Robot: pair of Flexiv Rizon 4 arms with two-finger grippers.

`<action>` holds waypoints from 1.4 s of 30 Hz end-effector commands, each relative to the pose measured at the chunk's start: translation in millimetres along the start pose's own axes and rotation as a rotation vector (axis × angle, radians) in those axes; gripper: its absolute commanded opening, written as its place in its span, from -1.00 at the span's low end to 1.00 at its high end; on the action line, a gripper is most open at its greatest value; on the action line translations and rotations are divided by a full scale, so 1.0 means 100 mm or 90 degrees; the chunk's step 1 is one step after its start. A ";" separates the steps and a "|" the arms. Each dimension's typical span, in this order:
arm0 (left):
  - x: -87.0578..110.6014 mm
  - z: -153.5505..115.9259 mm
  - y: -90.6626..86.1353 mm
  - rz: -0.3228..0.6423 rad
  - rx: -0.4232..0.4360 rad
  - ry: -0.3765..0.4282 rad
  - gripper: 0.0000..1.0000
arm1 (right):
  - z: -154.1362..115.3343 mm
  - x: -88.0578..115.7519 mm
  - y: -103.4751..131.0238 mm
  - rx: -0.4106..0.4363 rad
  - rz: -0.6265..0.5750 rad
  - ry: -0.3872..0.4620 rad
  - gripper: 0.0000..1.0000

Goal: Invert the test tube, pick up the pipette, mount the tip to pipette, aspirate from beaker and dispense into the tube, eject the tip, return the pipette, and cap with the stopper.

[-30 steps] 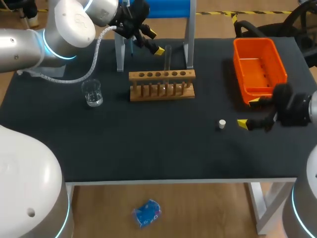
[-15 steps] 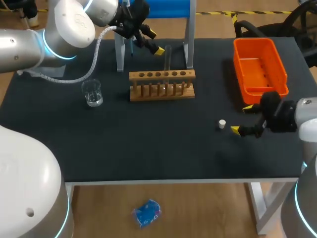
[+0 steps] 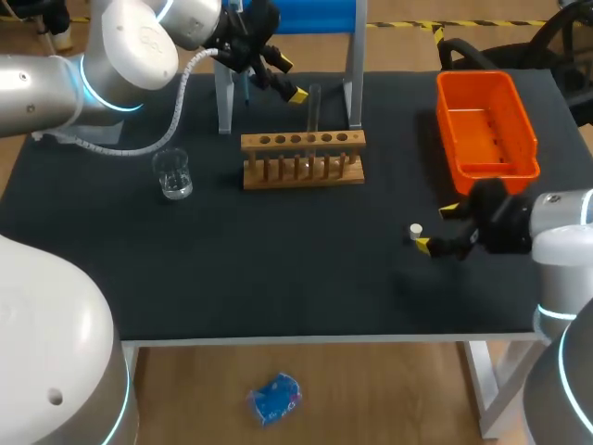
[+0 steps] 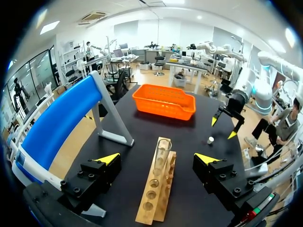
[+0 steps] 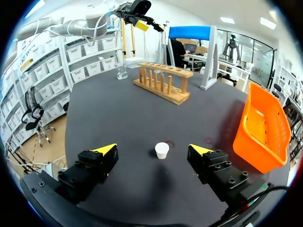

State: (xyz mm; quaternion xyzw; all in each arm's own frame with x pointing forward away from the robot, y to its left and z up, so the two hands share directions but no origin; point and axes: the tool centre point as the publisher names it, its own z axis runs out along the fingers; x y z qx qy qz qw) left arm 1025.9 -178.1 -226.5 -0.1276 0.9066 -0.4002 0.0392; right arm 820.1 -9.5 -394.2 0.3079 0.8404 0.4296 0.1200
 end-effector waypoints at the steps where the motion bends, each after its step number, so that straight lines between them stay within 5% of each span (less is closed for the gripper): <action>1: 0.00 -0.01 -0.01 -0.001 -0.004 0.002 1.00 | 0.09 0.03 -0.02 -0.002 0.004 -0.008 0.84; 6: 0.00 -0.01 -0.01 -0.001 -0.004 0.002 1.00 | 0.13 0.03 -0.05 0.002 0.009 -0.007 0.62; 23: 0.00 -0.01 -0.01 -0.001 -0.004 0.002 1.00 | 0.30 -0.04 -0.10 0.011 0.012 -0.007 0.53; 42: 0.00 -0.01 -0.01 -0.001 -0.004 0.002 1.00 | 0.45 -0.14 -0.09 0.013 0.010 0.001 0.14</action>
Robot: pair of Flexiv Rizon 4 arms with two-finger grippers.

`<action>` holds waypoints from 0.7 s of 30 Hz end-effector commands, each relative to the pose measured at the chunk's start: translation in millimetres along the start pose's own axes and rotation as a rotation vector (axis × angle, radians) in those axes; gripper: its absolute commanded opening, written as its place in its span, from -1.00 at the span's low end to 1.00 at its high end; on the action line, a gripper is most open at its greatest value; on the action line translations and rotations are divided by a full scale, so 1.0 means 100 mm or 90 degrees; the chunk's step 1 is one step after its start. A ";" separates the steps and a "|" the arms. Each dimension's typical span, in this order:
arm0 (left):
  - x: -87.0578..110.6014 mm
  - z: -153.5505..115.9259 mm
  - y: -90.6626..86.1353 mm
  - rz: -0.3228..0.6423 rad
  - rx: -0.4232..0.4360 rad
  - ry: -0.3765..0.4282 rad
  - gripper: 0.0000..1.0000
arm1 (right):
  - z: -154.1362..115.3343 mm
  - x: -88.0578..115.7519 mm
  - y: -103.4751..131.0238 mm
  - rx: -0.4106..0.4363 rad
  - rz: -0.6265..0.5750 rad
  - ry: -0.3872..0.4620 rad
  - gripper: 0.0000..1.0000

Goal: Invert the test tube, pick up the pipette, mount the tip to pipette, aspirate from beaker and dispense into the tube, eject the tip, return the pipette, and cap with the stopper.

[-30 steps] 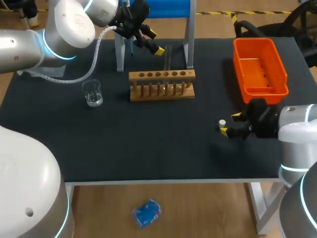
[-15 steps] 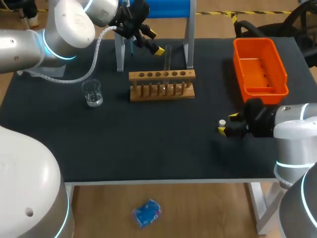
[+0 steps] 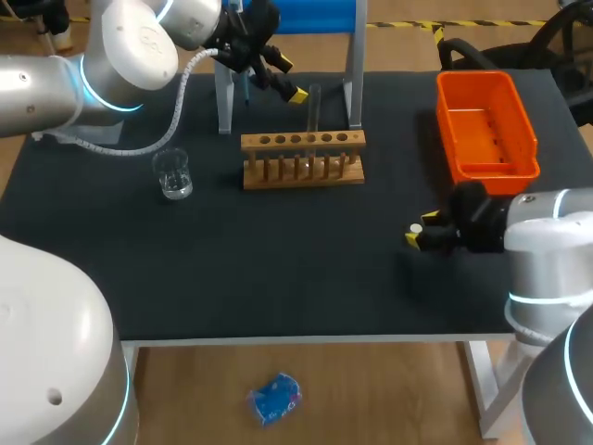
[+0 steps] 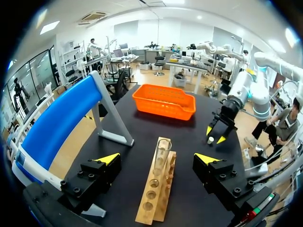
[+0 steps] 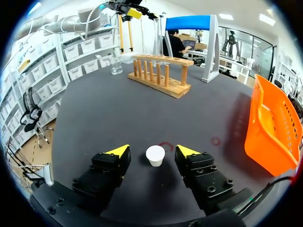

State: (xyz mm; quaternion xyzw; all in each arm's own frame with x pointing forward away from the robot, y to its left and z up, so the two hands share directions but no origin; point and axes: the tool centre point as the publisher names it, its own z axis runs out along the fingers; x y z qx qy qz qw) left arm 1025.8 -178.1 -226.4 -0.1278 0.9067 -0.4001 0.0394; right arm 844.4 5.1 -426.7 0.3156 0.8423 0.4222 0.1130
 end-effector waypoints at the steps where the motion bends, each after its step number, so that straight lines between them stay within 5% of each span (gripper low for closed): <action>1: 0.00 -0.01 -0.01 -0.001 -0.004 0.002 1.00 | 0.05 -0.02 0.01 0.000 -0.001 0.000 0.13; 21: 0.00 -0.01 -0.01 -0.001 -0.004 0.002 1.00 | 0.10 -0.05 0.04 -0.003 -0.005 0.006 -0.07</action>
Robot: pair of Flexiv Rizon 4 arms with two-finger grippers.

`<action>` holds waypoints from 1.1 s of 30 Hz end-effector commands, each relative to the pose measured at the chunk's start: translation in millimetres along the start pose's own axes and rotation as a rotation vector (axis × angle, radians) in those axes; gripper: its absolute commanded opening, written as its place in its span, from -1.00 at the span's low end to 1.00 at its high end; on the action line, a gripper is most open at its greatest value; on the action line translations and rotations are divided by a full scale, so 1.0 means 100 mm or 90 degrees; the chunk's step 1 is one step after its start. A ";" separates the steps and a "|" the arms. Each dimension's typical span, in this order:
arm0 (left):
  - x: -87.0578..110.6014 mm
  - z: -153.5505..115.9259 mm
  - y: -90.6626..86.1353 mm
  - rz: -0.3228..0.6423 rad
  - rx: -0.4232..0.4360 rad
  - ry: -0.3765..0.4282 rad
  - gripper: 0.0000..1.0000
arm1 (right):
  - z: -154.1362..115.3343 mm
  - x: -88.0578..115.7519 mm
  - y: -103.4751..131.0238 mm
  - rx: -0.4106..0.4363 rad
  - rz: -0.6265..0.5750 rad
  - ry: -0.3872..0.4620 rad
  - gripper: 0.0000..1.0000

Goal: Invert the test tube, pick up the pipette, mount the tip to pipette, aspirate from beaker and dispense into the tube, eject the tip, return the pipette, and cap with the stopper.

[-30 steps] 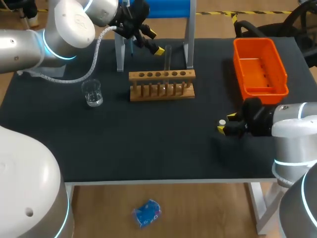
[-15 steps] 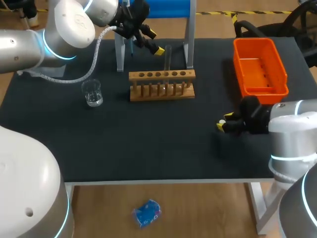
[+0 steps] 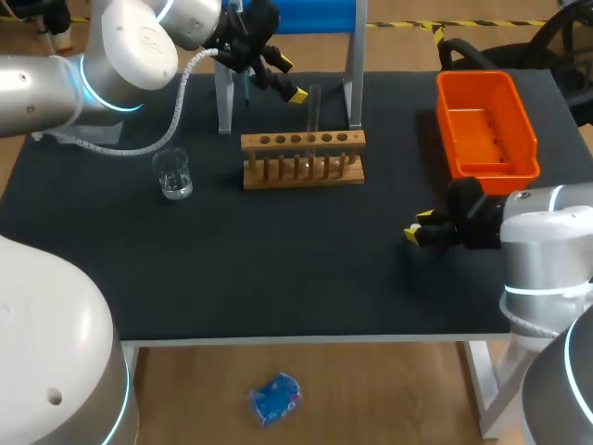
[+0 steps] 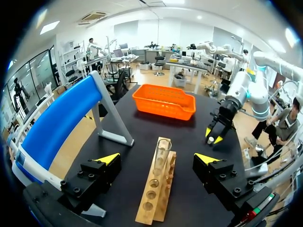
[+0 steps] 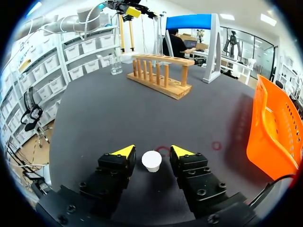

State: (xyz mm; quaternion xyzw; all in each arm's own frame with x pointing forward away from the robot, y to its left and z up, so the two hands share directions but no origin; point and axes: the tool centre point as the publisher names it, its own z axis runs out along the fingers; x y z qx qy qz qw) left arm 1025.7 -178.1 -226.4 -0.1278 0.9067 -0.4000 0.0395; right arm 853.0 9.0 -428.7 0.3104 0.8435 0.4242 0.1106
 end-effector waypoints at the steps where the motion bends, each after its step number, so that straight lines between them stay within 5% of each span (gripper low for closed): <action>1: 0.00 -0.01 -0.01 -0.001 -0.004 0.002 1.00 | 0.02 -0.01 0.00 -0.001 -0.001 0.000 -0.09; 21: 0.00 -0.01 -0.01 -0.001 -0.004 0.002 1.00 | 0.01 -0.02 0.00 0.004 0.000 -0.002 -0.24; 30: 0.00 -0.01 -0.01 -0.001 -0.004 0.002 1.00 | 0.00 -0.02 -0.01 0.006 0.002 -0.003 -0.66; 33: 0.00 -0.01 -0.01 -0.001 -0.004 0.002 1.00 | -0.01 -0.02 -0.02 0.006 0.003 -0.004 -1.00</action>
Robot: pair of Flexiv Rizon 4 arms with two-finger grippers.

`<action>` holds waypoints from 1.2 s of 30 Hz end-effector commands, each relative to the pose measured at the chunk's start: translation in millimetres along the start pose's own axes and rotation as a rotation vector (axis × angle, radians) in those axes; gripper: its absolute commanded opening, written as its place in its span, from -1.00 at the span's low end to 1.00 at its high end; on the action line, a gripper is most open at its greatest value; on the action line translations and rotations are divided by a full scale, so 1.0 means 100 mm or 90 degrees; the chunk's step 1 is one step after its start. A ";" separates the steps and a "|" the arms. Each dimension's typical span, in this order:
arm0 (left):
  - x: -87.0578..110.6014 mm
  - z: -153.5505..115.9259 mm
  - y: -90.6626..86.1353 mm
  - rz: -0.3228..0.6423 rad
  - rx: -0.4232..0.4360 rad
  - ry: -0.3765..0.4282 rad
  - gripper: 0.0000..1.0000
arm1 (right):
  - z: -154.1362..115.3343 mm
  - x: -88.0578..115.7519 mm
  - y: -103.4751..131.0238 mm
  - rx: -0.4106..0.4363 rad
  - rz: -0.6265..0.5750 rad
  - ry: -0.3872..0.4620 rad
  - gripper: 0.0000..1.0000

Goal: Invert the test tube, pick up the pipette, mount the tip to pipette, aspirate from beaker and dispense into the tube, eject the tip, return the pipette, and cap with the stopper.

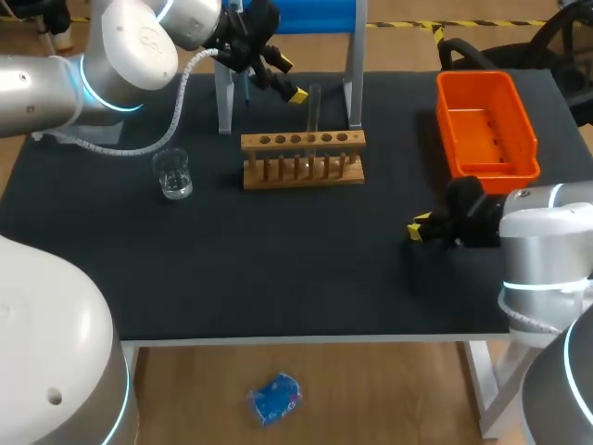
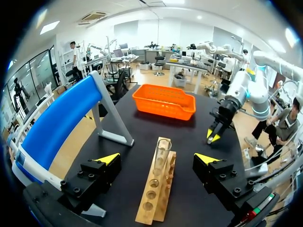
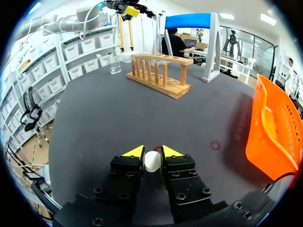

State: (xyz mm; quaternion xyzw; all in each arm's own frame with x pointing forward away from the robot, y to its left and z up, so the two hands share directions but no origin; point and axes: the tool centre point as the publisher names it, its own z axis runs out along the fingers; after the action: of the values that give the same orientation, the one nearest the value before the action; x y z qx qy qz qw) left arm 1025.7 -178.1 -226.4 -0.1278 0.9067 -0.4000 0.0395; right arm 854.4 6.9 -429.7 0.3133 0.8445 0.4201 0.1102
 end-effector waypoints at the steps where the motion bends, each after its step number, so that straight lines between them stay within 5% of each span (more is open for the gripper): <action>1: -0.01 -0.01 -0.01 -0.001 -0.004 0.002 1.00 | -0.01 0.00 -0.01 0.001 0.001 -0.001 -1.00; 17: -0.01 -0.01 -0.01 -0.001 -0.004 0.002 1.00 | -0.21 0.05 0.20 0.023 -0.032 0.007 -1.00; 28: -0.01 -0.01 -0.01 -0.001 -0.004 0.002 1.00 | -0.70 -0.01 1.03 0.024 -0.143 0.109 -1.00; 36: -0.01 -0.01 -0.01 -0.001 -0.004 0.002 1.00 | -0.82 -0.08 1.73 0.004 -0.189 0.146 -1.00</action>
State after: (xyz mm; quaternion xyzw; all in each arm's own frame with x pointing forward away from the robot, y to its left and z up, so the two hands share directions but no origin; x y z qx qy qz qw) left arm 1025.7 -178.0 -226.4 -0.1278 0.9067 -0.3999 0.0395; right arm 893.3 31.0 -272.9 0.1657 0.8726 0.4360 0.1448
